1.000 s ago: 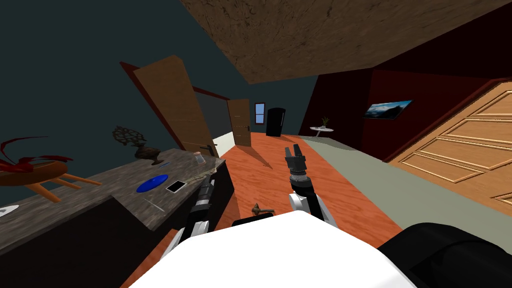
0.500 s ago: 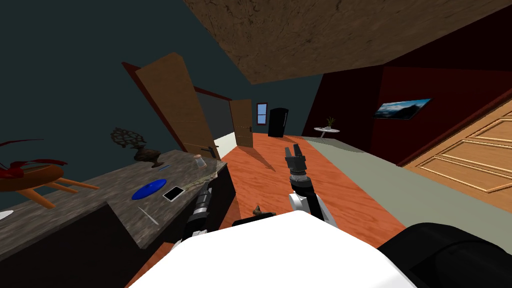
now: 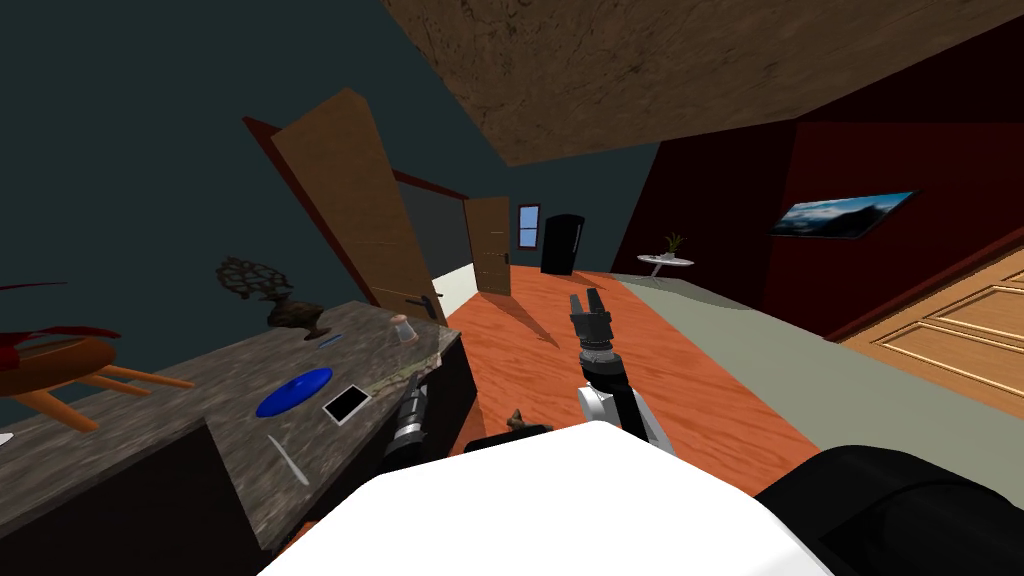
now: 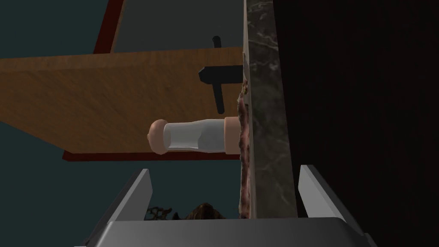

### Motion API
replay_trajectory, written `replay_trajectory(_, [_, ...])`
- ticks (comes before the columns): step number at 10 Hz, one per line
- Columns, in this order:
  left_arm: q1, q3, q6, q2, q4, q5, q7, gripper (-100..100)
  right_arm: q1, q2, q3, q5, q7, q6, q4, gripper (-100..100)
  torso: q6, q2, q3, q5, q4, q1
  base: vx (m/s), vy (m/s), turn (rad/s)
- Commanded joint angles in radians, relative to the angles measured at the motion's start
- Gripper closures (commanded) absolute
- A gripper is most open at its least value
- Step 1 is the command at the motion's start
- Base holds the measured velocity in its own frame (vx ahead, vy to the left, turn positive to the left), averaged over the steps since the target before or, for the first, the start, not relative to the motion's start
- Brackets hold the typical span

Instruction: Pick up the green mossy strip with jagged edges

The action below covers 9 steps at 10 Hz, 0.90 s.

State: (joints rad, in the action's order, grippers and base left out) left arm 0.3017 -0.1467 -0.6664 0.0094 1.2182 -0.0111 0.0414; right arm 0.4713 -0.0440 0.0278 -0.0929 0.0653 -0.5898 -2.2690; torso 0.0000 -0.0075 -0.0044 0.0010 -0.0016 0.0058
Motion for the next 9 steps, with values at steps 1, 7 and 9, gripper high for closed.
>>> replay_trajectory(1, [0.001,-0.009,-0.002,-0.037,-0.003,0.000,0.000,-100,0.000,0.000,0.000,0.000,0.000,0.000,0.000,0,0.000,0.000,0.000,0.000,0.000,0.000,0.073,0.043,0.018])
replay_trajectory(7, [-0.021,-0.027,0.018,-0.024,-0.005,-0.010,0.007,100,0.000,0.000,0.000,0.000,0.000,0.000,0.000,0,0.000,0.006,0.004,-0.001,0.001,-0.006,0.017,-0.002,-0.025])
replay_trajectory(9, [-0.019,-0.026,0.020,-0.024,-0.007,-0.009,0.006,100,0.000,0.000,0.000,0.000,0.000,0.000,0.000,0,0.000,0.009,0.006,-0.002,0.003,-0.006,0.000,0.003,-0.005])
